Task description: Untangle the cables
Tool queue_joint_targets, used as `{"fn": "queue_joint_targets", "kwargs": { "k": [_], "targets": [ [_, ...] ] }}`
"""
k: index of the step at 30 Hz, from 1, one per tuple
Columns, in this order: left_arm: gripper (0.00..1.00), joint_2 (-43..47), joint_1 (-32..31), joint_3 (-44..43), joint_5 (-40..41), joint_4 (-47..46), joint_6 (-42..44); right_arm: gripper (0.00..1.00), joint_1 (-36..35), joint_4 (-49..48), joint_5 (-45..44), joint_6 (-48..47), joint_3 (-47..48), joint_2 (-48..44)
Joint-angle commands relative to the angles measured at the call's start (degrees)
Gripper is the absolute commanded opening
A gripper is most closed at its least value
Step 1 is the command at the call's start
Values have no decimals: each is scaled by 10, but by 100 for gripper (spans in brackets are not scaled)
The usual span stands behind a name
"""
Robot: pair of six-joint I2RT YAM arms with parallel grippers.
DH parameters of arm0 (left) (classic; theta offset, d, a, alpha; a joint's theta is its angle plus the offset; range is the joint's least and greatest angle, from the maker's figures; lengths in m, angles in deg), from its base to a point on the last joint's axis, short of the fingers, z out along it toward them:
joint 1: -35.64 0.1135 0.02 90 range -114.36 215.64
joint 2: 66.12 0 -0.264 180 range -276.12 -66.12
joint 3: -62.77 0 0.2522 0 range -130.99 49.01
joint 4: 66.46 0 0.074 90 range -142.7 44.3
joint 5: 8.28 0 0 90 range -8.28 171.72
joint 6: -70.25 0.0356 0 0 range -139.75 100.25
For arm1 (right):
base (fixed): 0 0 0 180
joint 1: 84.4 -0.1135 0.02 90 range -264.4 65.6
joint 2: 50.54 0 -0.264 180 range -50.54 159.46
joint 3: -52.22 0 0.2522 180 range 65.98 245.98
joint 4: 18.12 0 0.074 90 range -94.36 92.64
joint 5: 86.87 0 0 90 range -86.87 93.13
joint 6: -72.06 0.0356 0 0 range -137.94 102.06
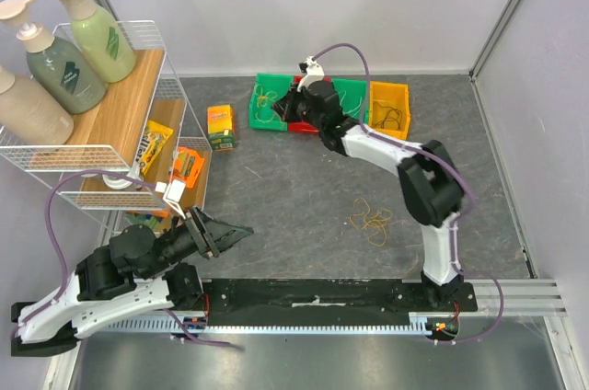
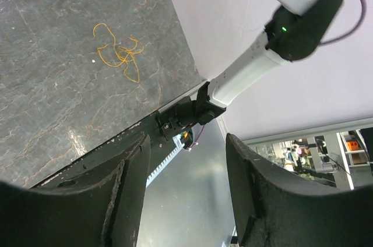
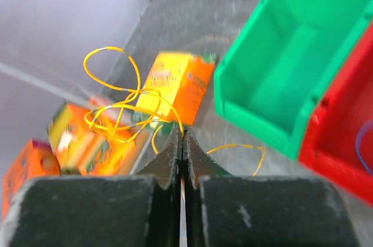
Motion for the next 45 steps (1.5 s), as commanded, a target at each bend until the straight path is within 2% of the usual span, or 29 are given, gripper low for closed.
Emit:
{"fn": "queue_joint_targets", "kwargs": {
  "k": [1,5,9,11,14,18,21,22,24,26,28,30,33,37,41,43,45],
  "targets": [
    [60,-14,0,-3,2,11,19,0,14,-153,-15,93,125,129],
    [60,-18,-1,-19,12,22,27,0,16,-141,-73,92,227,230],
    [60,-11,0,-20,17,31,21,1,17,-93,-130,61,268,270],
    [60,-7,0,-15,19,31,16,9,20,-82,-119,36,279,283],
    [60,-10,0,-11,14,31,6,31,20,-19,-111,-2,316,293],
    [60,-20,-1,-18,5,32,2,46,21,117,-113,-36,390,281],
    [60,-22,-1,-19,3,32,-10,54,18,206,-101,-53,386,216],
    [60,-22,0,-18,3,32,-16,60,18,229,-110,-56,364,186],
    [60,-26,-1,-17,4,30,-22,65,22,294,-108,-70,315,124],
    [60,-35,0,-21,0,28,-23,72,24,312,-111,-75,209,43],
    [60,-47,0,-25,-7,23,-14,75,25,286,-106,-71,56,-57],
    [60,-57,0,-28,-14,20,-7,75,25,249,-112,-55,-111,-159],
    [60,-63,0,-23,-28,14,-1,71,25,266,-136,-11,-275,-297],
    [60,-54,-1,0,-42,-2,5,70,26,418,-192,25,-381,-458],
    [60,-44,-1,26,-45,-22,8,68,32,485,-252,48,-451,-586],
    [60,-45,-1,32,-48,-28,7,66,35,492,-231,37,-468,-611],
    [60,-51,0,32,-50,-30,12,65,35,451,-168,-21,-476,-612]
  ]
}}
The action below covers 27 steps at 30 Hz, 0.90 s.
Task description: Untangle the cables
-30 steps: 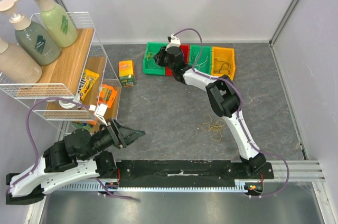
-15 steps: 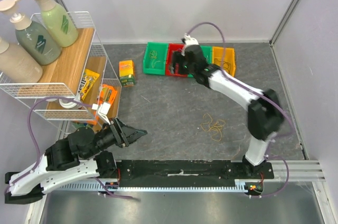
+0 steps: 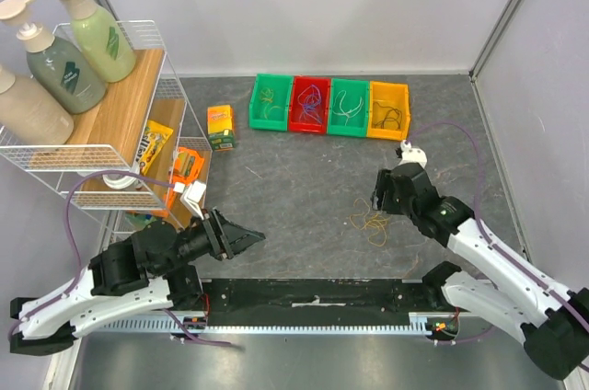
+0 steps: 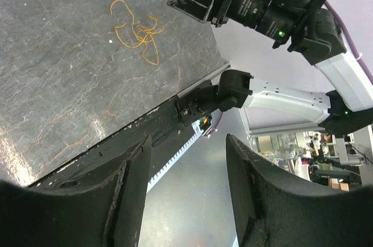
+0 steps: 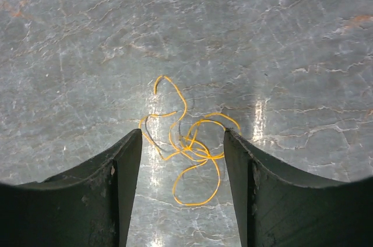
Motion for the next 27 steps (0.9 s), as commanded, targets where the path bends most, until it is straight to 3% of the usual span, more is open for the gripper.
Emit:
{"fn": "queue_joint_targets", "kwargs": {
  "k": [1,7,10,18,27],
  "targets": [
    [60,-11,0,10,-32,-24,11,65,3,-30,66,-76,-16,-8],
    [60,-31,-1,7,-48,-37,22,41,8,-71,68,-120,34,138],
    [59,-29,-1,22,-58,-54,10,40,15,-81,80,-128,45,212],
    [59,-11,0,43,-78,-68,-4,40,19,-139,66,-139,22,272],
    [59,-22,0,32,-72,-61,1,23,18,-162,60,-147,10,300]
  ]
}}
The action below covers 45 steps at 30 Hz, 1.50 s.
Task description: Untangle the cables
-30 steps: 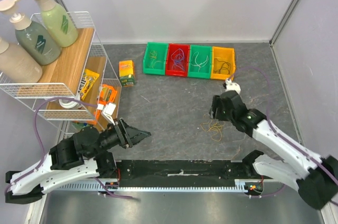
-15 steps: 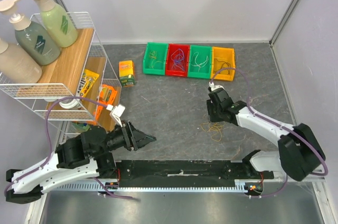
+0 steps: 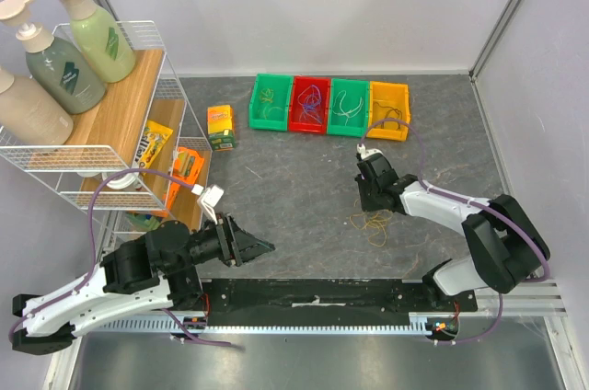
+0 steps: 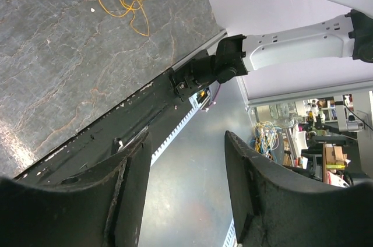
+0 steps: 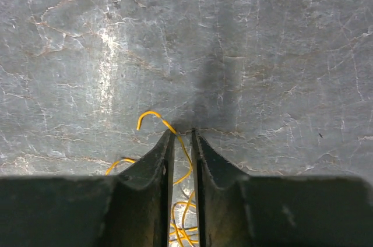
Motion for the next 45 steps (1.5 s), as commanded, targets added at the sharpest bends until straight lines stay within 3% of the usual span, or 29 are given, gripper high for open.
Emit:
{"fn": "queue_joint_targets", "kwargs": {
  "k": [1,3,12,19,26,29,33,39,45],
  "targets": [
    [59,-10,-1,-12,-1,-18,-9,15,2,-24,0,-13,-7,-8],
    [59,-18,-1,-12,-1,-19,-8,0,1,-23,25,-13,3,-31],
    [53,-31,0,-31,7,-40,2,0,1,-28,237,91,89,-225],
    [56,12,0,-22,30,-75,3,0,1,-44,339,126,179,-255],
    [60,14,0,4,-1,-178,-7,0,1,-126,439,172,182,-259],
    [66,-13,-1,2,-2,-197,-39,0,-2,-152,452,182,172,-265],
    [67,-57,-1,5,-2,-233,-87,0,-16,-158,434,183,163,-271],
    [66,-125,-1,-1,-10,-293,-117,0,-62,-148,392,166,160,-266],
    [62,-171,-1,-14,-17,-293,-122,0,-102,-146,361,162,163,-268]
  ]
}}
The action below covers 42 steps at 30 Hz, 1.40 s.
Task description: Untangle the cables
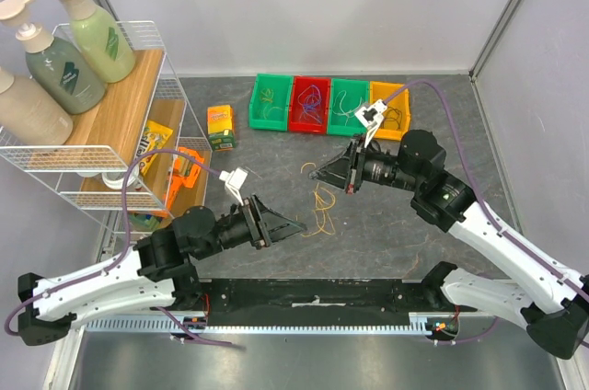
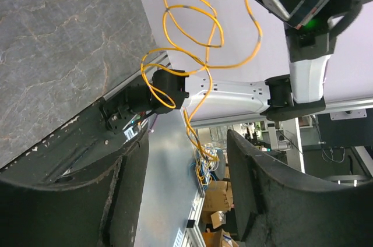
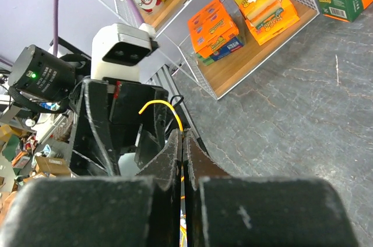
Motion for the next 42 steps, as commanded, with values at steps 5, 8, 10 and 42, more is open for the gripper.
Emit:
{"fn": "queue_joint_targets", "kwargs": {
  "k": [5,8,10,42],
  "targets": [
    [36,-13,-1,-3,-7,-52,-32,0,-39,-19,-46,-8,2,-7],
    [14,-3,0,1,-11,-53,-13,0,-40,-16,-76,-8,0,-18],
    [4,9,-1,7,-11,-52,-5,0,-40,-7,-104,-8,3,-27],
    [2,231,0,8,58,312,3,0,460,177,-330,-124,366,261]
  ]
}}
